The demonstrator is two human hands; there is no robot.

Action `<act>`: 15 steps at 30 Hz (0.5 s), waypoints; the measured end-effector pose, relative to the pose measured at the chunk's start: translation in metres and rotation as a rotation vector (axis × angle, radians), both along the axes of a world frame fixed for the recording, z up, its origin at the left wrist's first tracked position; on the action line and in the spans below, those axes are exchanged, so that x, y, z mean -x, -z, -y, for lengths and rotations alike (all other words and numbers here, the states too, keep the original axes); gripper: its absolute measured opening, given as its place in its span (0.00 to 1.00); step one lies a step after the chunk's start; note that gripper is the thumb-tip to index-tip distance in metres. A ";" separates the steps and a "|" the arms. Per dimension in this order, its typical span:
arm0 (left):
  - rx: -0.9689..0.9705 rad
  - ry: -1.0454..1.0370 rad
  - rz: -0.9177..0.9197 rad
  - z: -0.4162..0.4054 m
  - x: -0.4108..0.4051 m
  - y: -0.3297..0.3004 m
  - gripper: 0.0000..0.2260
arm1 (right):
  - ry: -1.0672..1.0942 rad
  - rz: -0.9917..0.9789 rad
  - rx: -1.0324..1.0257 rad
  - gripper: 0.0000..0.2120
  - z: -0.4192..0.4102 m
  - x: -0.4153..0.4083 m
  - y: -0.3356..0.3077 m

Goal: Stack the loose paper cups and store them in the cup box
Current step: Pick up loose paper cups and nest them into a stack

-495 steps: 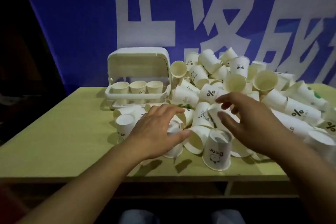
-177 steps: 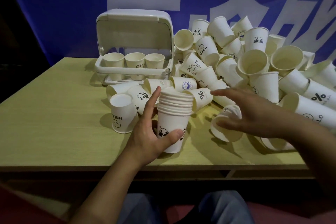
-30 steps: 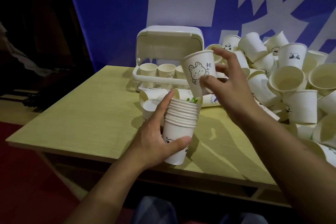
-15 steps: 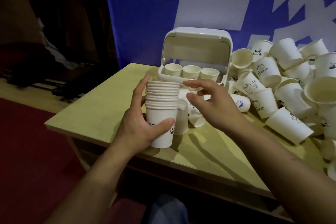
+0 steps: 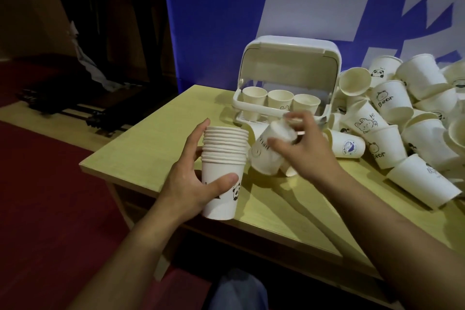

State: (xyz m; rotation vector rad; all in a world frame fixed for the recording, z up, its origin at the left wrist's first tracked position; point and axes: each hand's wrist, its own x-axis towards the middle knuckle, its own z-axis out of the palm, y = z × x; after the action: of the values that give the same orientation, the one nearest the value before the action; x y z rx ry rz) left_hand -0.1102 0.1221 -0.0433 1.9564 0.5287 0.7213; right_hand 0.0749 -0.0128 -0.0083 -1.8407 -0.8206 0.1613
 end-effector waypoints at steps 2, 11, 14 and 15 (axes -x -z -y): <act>0.013 0.027 0.003 0.001 -0.003 0.002 0.44 | 0.064 -0.058 -0.147 0.25 0.006 -0.003 -0.012; -0.027 0.141 -0.046 0.017 -0.026 -0.002 0.42 | -0.084 -0.214 -0.350 0.02 0.007 0.011 -0.025; -0.056 0.158 -0.067 0.019 -0.027 -0.001 0.46 | -0.019 -0.155 -0.352 0.04 0.007 0.008 -0.027; -0.057 0.159 -0.074 0.019 -0.027 -0.001 0.47 | -0.031 -0.145 -0.347 0.05 0.007 0.007 -0.027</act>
State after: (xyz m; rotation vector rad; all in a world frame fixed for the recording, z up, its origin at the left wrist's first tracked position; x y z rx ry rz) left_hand -0.0832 0.1031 -0.0426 2.0586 0.3953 0.5717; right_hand 0.0680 -0.0200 0.0189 -1.4731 -0.7255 0.1593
